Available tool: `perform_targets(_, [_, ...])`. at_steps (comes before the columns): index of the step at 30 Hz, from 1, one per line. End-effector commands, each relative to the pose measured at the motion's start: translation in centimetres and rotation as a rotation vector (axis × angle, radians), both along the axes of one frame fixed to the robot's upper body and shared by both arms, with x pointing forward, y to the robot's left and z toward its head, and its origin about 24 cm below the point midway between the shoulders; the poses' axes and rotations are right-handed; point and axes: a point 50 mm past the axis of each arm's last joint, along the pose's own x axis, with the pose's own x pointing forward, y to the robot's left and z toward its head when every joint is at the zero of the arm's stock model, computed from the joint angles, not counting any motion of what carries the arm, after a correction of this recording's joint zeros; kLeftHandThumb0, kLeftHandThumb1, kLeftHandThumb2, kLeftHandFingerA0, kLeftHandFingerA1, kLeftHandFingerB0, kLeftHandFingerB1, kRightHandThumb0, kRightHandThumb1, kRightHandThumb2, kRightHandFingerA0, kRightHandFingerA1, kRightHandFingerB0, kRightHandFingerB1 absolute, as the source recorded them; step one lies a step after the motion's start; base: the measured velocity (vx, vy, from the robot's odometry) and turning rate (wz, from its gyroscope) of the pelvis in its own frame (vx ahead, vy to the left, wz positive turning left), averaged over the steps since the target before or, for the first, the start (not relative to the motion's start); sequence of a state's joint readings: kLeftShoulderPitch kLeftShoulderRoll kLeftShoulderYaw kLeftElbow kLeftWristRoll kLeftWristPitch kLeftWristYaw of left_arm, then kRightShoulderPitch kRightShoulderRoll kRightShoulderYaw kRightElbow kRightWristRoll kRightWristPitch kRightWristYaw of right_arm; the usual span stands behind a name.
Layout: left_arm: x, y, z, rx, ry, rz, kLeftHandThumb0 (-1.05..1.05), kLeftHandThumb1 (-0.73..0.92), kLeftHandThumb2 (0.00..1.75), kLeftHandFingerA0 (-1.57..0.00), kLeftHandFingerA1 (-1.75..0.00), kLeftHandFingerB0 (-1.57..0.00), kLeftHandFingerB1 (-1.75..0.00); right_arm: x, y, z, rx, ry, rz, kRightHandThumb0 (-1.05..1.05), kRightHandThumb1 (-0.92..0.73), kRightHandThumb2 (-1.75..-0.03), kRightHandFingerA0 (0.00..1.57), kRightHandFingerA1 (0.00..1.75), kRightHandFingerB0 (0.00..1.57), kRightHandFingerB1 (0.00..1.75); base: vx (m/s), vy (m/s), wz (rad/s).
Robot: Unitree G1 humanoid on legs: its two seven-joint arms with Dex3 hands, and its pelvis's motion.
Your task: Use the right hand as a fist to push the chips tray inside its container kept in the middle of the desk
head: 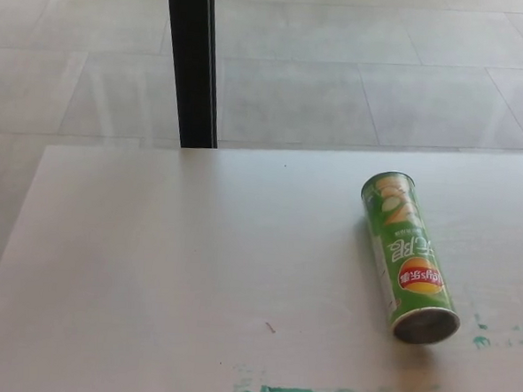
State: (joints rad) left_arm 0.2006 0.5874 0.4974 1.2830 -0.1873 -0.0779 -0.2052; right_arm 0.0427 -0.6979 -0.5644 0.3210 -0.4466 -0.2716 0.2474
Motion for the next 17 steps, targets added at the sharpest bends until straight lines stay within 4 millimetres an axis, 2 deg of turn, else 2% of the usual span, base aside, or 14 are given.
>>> perform_targets(1, [-1.5, 0.1, 0.1, 0.005, 0.023, 0.015, -0.92, 0.65, 1.44, -0.95, -1.33, 0.0, -0.77, -11.8, -7.7, -11.0, 0.811, -0.708, -1.031, -0.68, -0.78, -0.64, 1.05, 1.26, 0.58, 0.78, 0.0, 0.0, 0.0])
perform_targets(2, [-1.5, 0.1, 0.1, 0.006, 0.029, 0.0, -0.84, 0.61, 1.4, -0.82, -1.23, 0.0, -0.74, -12.2, -7.5, -11.3, 0.821, -0.737, -1.042, -0.69, -0.79, -0.65, 1.03, 1.3, 0.57, 0.8, 0.0, 0.0, 0.0])
perform_targets(3, [-1.4, 0.1, 0.1, 0.008, 0.024, 0.0, -0.85, 0.6, 1.41, -1.03, -1.36, 0.0, -0.76, -12.8, -7.4, -11.8, 0.849, -0.75, -1.056, -0.78, -0.79, -0.65, 0.91, 1.31, 0.5, 0.86, 0.0, 0.0, 0.0])
perform_targets(5, [-1.4, 0.1, 0.2, 0.006, 0.014, 0.003, -0.85, 0.6, 1.41, -1.03, -1.36, 0.0, -0.76, -13.1, -7.4, -12.0, 0.864, -0.744, -1.064, -0.78, -0.79, -0.65, 0.91, 1.31, 0.5, 0.86, 0.0, 0.0, 0.0])
perform_targets(6, [-1.3, 0.1, 0.3, 0.012, 0.026, -0.021, -0.8, 0.61, 1.4, -0.9, -1.27, 0.0, -0.74, -13.5, -7.3, -12.5, 0.884, -0.754, -1.098, -0.8, -0.77, -0.64, 0.93, 1.27, 0.54, 0.87, 0.0, 0.0, 0.0])
perform_targets(7, [-1.4, 0.1, 0.2, 0.01, 0.021, -0.012, -0.84, 0.65, 1.43, -1.01, -1.35, 0.0, -0.76, -13.8, -7.2, -13.0, 0.891, -0.72, -1.116, -0.83, -0.77, -0.65, 0.93, 1.24, 0.46, 0.83, 0.0, 0.0, 0.0])
perform_targets(8, [-1.4, 0.1, 0.2, 0.006, 0.016, 0.008, -0.82, 0.62, 1.41, -0.91, -1.28, 0.0, -0.74, -14.1, -6.7, -14.0, 1.015, -0.847, -1.157, -0.78, -0.69, -0.63, 0.97, 1.29, 0.55, 0.9, 0.0, 0.0, 0.0])
perform_targets(10, [-1.5, 0.1, 0.2, 0.013, 0.04, 0.001, -0.84, 0.64, 1.43, -0.85, -1.25, 0.0, -0.74, -14.4, -6.6, -14.4, 1.039, -0.824, -1.169, -0.74, -0.73, -0.63, 0.94, 1.32, 0.5, 0.87, 0.0, 0.0, 0.0])
perform_targets(11, [-1.6, 0.1, 0.2, 0.013, 0.041, 0.004, -0.84, 0.65, 1.43, -0.96, -1.3, 0.0, -0.74, -14.6, -6.3, -15.1, 1.131, -0.869, -1.208, -0.73, -0.75, -0.64, 0.87, 1.35, 0.48, 0.86, 0.0, 0.0, 0.0])
perform_targets(13, [-1.6, 0.2, 0.2, 0.008, 0.033, 0.024, -0.84, 0.66, 1.44, -0.92, -1.29, 0.0, -0.74, -14.7, -6.2, -15.4, 1.177, -0.887, -1.247, -0.77, -0.77, -0.67, 0.81, 1.36, 0.4, 0.74, 0.0, 0.0, 0.0])
perform_targets(14, [-1.6, 0.2, 0.2, 0.006, 0.032, 0.031, -1.05, 0.86, 0.98, -0.73, -1.43, -0.36, -1.12, -14.5, -6.1, -15.7, 1.255, -0.962, -1.297, -0.71, -0.8, -0.64, 0.86, 1.22, 0.39, 0.67, 0.0, 0.0, 0.0])
perform_targets(15, [-1.8, 0.2, 0.2, 0.011, 0.051, 0.011, -0.83, 0.7, 1.47, -0.88, -1.27, 0.0, -0.74, -15.1, -5.7, -16.5, 1.27, -0.844, -1.362, -0.74, -0.85, -0.7, 0.87, 1.53, 0.8, 0.88, 0.0, 0.0, 0.0])
perform_targets(16, [-1.8, 0.2, 0.2, 0.013, 0.054, 0.007, -0.82, 0.71, 1.47, -0.91, -1.28, 0.0, -0.74, -14.9, -5.5, -16.7, 1.278, -0.843, -1.372, -0.78, -0.82, -0.69, 0.96, 1.57, 0.88, 0.95, 0.0, 0.0, 0.0])
perform_targets(17, [-1.7, 0.2, 0.2, 0.014, 0.058, -0.001, -0.82, 0.69, 1.46, -0.9, -1.27, 0.0, -0.73, -14.9, -5.4, -16.9, 1.302, -0.884, -1.369, -0.75, -0.8, -0.67, 0.98, 1.49, 0.75, 0.86, 0.0, 0.0, 0.0])
